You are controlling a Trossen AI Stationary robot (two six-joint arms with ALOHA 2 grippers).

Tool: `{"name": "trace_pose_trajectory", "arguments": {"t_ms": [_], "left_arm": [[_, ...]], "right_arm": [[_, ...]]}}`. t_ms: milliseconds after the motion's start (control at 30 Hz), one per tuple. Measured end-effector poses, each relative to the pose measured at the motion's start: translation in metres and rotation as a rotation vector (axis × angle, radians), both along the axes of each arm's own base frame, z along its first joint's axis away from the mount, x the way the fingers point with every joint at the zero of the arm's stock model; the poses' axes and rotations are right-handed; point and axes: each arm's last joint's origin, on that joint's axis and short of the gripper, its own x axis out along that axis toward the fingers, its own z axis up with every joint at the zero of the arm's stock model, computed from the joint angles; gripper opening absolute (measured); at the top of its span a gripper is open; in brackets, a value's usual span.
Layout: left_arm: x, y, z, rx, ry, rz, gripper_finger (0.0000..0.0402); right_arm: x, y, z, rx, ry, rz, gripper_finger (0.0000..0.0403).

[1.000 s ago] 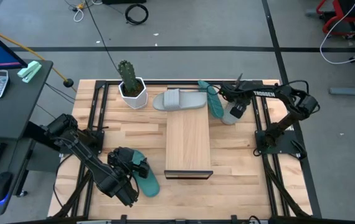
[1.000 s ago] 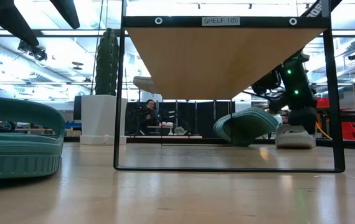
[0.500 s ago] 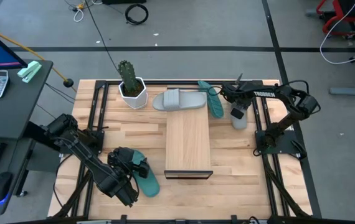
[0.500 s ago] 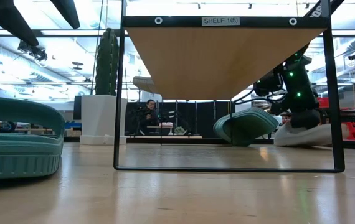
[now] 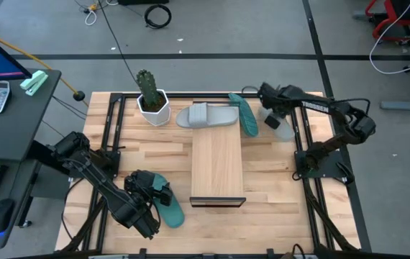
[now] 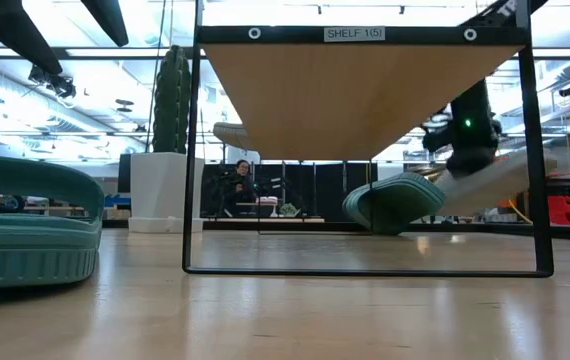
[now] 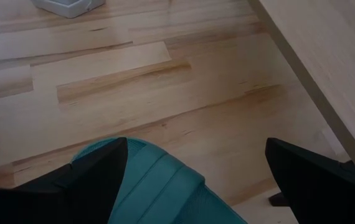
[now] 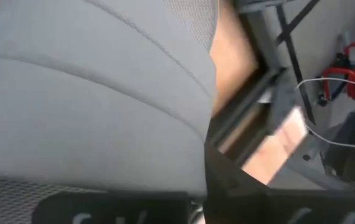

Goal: Pick and place slides into the shelf
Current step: Put the gray slipper on the shelf

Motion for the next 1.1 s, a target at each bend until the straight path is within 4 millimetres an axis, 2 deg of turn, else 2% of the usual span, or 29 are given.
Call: {"name": "trace_pose_trajectory", "arguments": {"t_ms": [167, 333, 500, 700, 867, 1100], "left_arm": [[0.0, 0.0, 0.0, 0.001, 0.0, 0.0, 0.0386], [0.0, 0.0, 0.0, 0.001, 0.0, 0.0, 0.0386], [0.0, 0.0, 0.0, 0.001, 0.0, 0.0, 0.0386], [0.001, 0.001, 0.001, 0.042, -0.051, -0.005, 0.0386], [0.004, 0.001, 0.005, 0.094, -0.15, -0.005, 0.0385], [0.017, 0.002, 0.033, 0.163, -0.222, -0.06, 0.0369]], "right_arm": [[-0.007, -0.012, 0.035, -0.079, -0.072, -0.055, 0.001], [-0.01, -0.015, 0.083, -0.177, -0.229, -0.075, 0.001], [-0.011, -0.01, 0.136, -0.282, -0.461, -0.099, 0.001], [-0.007, 0.007, 0.186, -0.374, -0.723, -0.099, 0.001], [0.003, 0.022, 0.203, -0.379, -0.818, -0.071, 0.001], [0.023, 0.047, 0.205, -0.319, -0.873, 0.028, 0.0009]]}}
